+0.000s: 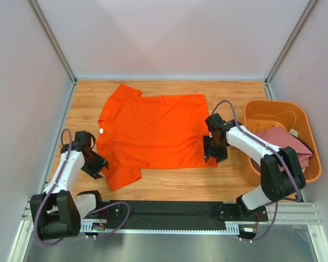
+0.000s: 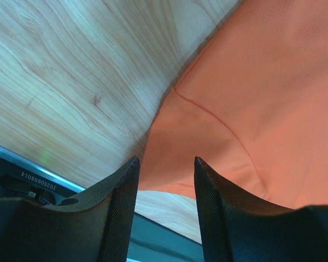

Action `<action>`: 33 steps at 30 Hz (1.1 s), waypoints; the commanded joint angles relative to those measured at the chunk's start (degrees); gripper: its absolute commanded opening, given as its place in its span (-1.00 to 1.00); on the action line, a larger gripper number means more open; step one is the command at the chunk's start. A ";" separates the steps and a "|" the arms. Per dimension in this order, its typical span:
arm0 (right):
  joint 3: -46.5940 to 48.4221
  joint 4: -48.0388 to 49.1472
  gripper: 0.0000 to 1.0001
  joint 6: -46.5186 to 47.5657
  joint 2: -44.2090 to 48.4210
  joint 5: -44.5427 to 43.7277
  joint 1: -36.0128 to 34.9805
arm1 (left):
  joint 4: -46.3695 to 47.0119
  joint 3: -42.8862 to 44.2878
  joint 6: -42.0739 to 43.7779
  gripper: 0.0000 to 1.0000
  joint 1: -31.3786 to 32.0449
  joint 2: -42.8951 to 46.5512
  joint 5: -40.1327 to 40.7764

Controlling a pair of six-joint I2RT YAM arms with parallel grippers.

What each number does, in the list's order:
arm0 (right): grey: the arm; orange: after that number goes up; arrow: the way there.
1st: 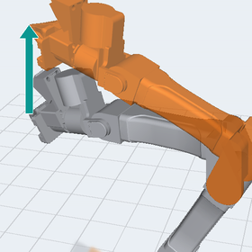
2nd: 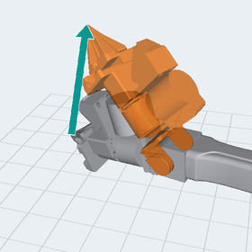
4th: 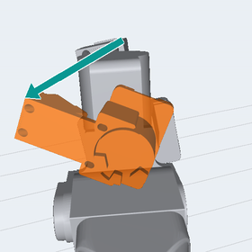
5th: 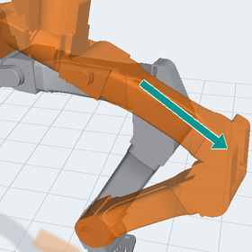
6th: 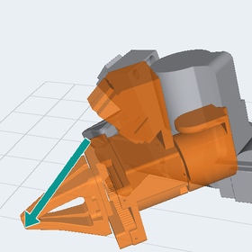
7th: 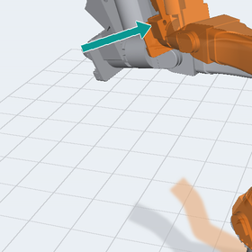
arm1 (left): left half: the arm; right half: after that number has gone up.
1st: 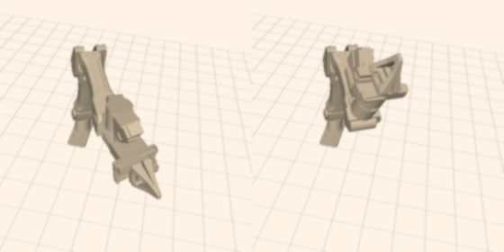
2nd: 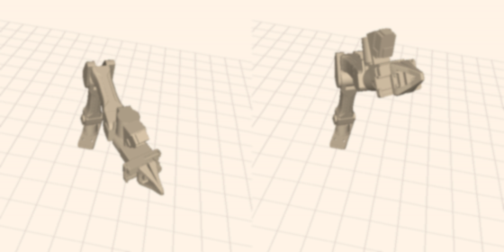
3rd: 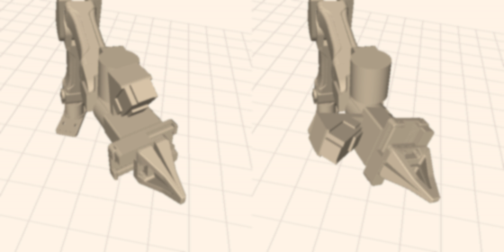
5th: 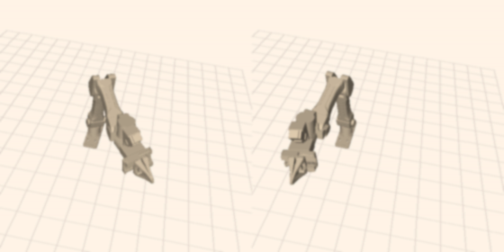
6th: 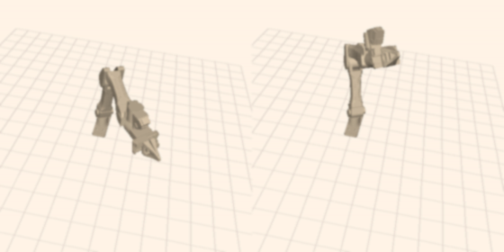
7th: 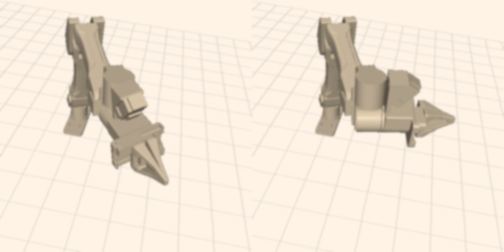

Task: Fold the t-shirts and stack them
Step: Fold the tshirt

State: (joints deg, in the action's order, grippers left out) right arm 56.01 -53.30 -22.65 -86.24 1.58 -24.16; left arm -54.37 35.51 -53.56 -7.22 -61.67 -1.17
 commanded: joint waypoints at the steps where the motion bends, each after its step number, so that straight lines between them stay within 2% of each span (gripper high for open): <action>1: -1.07 2.67 0.08 -1.15 0.54 0.61 0.26 | 0.76 -0.26 -2.60 0.04 -0.60 0.49 0.99; 5: -2.83 3.72 0.09 -2.39 0.54 1.49 1.39 | 1.81 -1.58 -2.17 0.04 -1.91 0.24 0.99; 10: -3.89 4.08 0.11 -1.87 0.54 2.11 4.03 | 5.33 0.43 4.16 -0.05 -2.53 -1.34 4.50; 14: -4.33 4.43 0.11 -1.43 0.81 2.37 5.62 | 6.11 -0.87 4.08 -0.03 -2.53 -2.93 3.99; 21: -2.92 4.43 0.11 -0.90 0.90 3.16 6.50 | 12.70 -3.60 3.90 -0.07 -2.62 -7.23 1.52; 26: -2.66 3.82 0.11 -1.16 0.54 2.72 6.50 | 11.22 -1.93 4.96 -0.11 -2.62 -12.68 2.04; 29: -2.40 3.73 0.11 -1.51 0.46 2.19 6.58 | 11.65 -2.55 4.43 -0.27 -2.62 -14.35 2.40; 33: -2.31 3.64 0.16 -2.04 -0.51 2.80 7.02 | 12.45 -2.72 5.13 -0.86 -2.62 -15.24 1.96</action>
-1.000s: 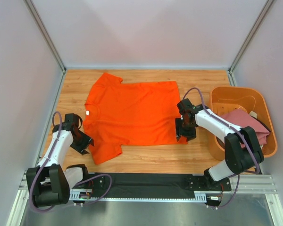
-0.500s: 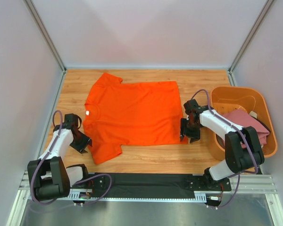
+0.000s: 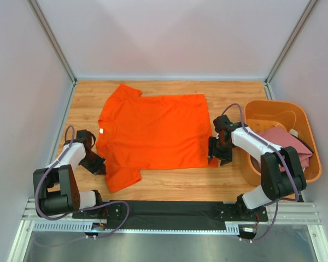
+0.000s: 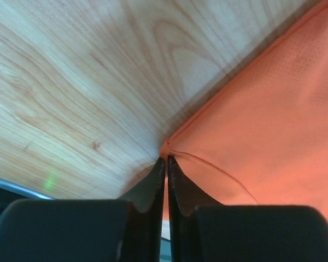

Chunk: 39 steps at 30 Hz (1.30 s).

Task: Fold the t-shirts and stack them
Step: Fold the tshirt

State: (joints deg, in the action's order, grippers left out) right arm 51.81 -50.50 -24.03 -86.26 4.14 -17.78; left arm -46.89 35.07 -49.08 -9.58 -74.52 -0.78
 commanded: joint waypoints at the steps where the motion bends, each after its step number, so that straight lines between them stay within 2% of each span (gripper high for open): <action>1: 1.80 0.84 0.21 -0.67 -0.49 0.43 0.73 | 4.80 -1.85 1.35 -0.91 -0.26 -2.04 1.74; 4: 1.80 0.67 0.33 -1.02 -0.14 0.34 1.69 | 3.04 -1.23 2.23 -1.00 -0.26 0.33 2.88; 7: 2.06 0.49 0.35 -0.93 -0.05 -0.45 2.49 | 1.72 -1.41 1.88 -1.00 -0.26 3.49 2.53; 16: 0.66 2.51 0.09 -1.89 -2.60 2.27 2.93 | -0.74 -1.32 0.48 -1.00 -0.26 8.07 1.13; 27: -3.56 4.44 0.02 -3.65 -2.07 3.59 2.93 | -1.71 -1.58 -1.28 -1.00 -0.17 9.83 -0.72; 32: -1.81 5.42 0.01 -3.57 -4.27 2.36 3.01 | -1.71 -2.11 -1.63 -1.00 -0.17 10.80 -0.54; 39: -2.94 4.97 0.01 -5.93 -1.20 2.10 3.19 | -2.68 -2.29 -2.60 -1.00 -0.17 12.03 -1.07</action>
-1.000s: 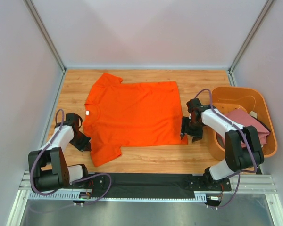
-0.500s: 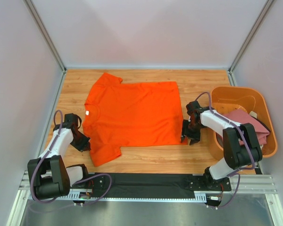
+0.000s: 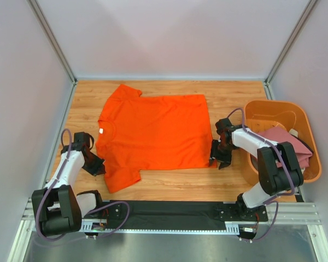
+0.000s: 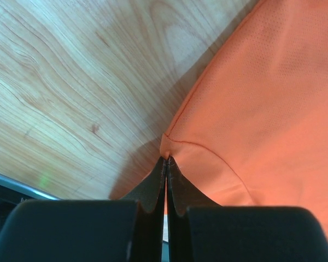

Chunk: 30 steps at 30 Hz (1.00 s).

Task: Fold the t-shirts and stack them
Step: Fold the tshirt

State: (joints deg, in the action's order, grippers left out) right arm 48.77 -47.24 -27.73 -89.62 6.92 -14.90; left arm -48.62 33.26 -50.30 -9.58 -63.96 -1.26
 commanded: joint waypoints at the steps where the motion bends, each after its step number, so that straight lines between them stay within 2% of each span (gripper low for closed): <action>1: -0.08 2.06 0.01 -2.42 2.35 -0.76 0.31 | -1.04 -0.56 -1.46 -1.00 -0.26 1.65 -0.76; 5: -0.17 3.38 -0.11 -1.98 -0.28 -0.85 0.83 | -1.21 -1.00 -1.99 -1.00 -0.17 1.91 -0.76; 6: -0.52 4.08 -0.40 -1.81 -0.64 -0.85 0.92 | -1.30 -0.83 -2.25 -1.00 -0.26 2.00 -0.68; 8: -0.96 4.00 -0.75 -1.54 -1.17 -0.85 0.83 | -2.61 -0.13 -2.43 -1.00 -0.17 2.18 -0.06; 9: -1.31 3.31 -0.99 -1.37 -0.99 -0.94 0.92 | -3.23 0.23 -2.87 -1.00 -0.17 2.87 0.20; 16: -0.79 -2.94 -0.99 0.04 4.45 -2.52 0.75 | -11.66 3.57 -4.45 -1.00 -0.17 5.69 3.19; 20: -0.61 -4.26 -0.99 -1.01 4.29 -0.94 0.75 | -14.83 4.27 -6.56 -1.00 -0.17 6.57 4.85; 25: -0.17 -4.34 -1.00 0.12 2.79 -0.59 0.75 | -15.36 5.23 -5.42 -1.00 -0.17 6.57 5.12; 30: 6.23 -7.95 -0.99 2.23 3.76 -2.70 0.75 | -14.14 9.01 -0.50 -1.00 0.00 5.70 5.39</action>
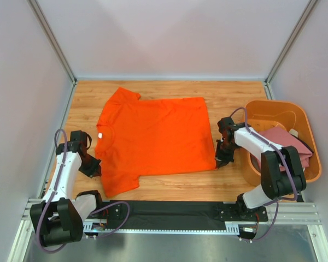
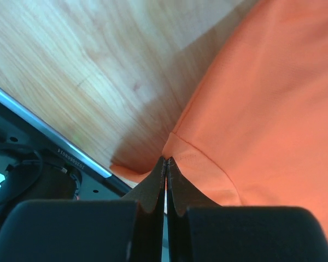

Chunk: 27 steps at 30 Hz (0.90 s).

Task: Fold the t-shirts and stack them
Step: Fold the tshirt

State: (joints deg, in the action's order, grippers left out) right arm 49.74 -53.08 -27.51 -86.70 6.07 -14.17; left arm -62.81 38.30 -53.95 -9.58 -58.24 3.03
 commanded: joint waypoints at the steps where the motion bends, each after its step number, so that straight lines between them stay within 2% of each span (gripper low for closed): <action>1: 6.59 -2.72 -0.99 2.37 0.57 -2.37 0.02 | 0.84 5.54 4.02 -1.00 0.18 -0.73 1.10; 6: 16.00 -4.05 -1.00 3.42 -4.61 -2.73 0.20 | 4.00 12.05 6.49 -1.00 0.53 -6.00 1.11; 16: 31.73 -5.19 -1.00 5.53 -17.80 -3.08 2.48 | 9.02 26.28 9.83 -1.00 2.90 -24.81 -2.68; 21: 37.44 -6.24 -1.00 6.15 -23.25 -2.99 2.57 | 9.19 31.82 10.18 -1.00 3.26 -32.27 -2.68; 27: 40.97 -6.86 -0.99 5.97 -26.95 -3.52 3.10 | 8.84 37.01 10.62 -1.00 3.61 -36.85 -2.68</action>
State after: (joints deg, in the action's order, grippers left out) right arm 88.44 -58.54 -22.39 -112.73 3.86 -11.75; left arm -53.91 71.57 -44.60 -6.35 -94.28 0.45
